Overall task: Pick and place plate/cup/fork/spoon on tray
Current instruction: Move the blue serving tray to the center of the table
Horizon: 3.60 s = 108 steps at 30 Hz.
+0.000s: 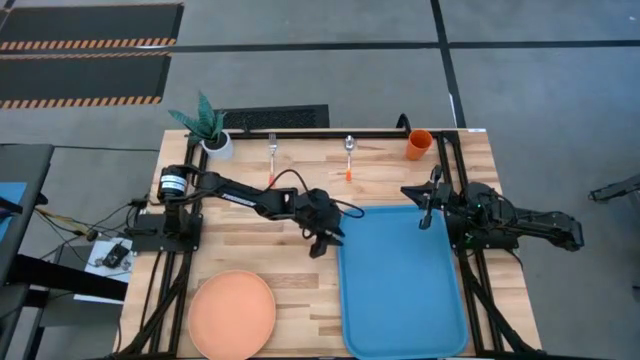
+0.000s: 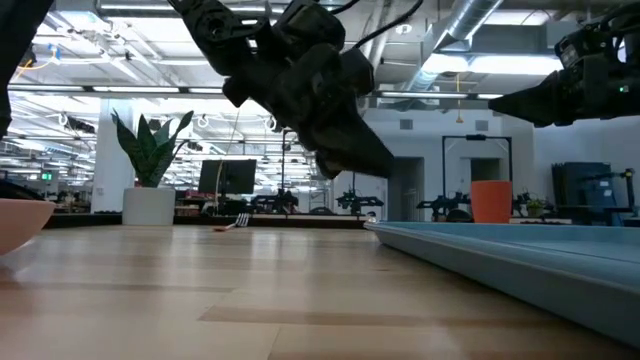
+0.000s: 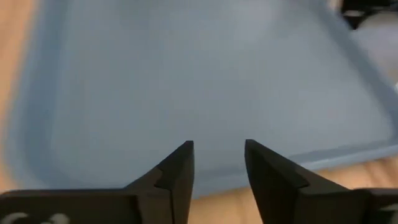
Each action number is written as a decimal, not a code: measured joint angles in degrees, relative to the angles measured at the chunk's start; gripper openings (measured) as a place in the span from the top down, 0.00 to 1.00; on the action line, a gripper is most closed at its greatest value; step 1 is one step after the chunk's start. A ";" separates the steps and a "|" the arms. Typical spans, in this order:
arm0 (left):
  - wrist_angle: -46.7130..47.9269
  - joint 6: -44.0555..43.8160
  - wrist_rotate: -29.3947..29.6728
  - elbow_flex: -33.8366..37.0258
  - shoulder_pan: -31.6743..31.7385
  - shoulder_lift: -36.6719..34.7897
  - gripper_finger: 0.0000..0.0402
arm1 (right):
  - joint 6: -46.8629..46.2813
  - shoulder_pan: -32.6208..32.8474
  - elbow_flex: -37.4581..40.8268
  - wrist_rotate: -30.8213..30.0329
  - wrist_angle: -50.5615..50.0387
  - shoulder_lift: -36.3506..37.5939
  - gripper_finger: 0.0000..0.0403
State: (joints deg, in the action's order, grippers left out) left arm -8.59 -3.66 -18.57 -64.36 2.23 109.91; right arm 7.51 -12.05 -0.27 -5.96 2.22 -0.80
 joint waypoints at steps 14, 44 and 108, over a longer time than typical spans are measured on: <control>1.86 -1.67 10.99 -7.89 3.65 7.76 0.52 | 0.00 0.00 0.00 0.02 0.02 0.04 0.88; 17.86 6.24 19.96 -17.49 7.58 10.19 0.52 | 0.00 0.00 -0.01 0.11 -0.02 0.07 0.88; 17.50 3.68 5.46 -16.09 11.98 13.88 0.86 | 0.00 0.02 0.00 0.07 -0.02 0.07 0.88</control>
State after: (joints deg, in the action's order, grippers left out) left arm 8.91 0.02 -13.11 -80.44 14.21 123.79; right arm 7.51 -12.03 -0.27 -5.89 2.20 -0.73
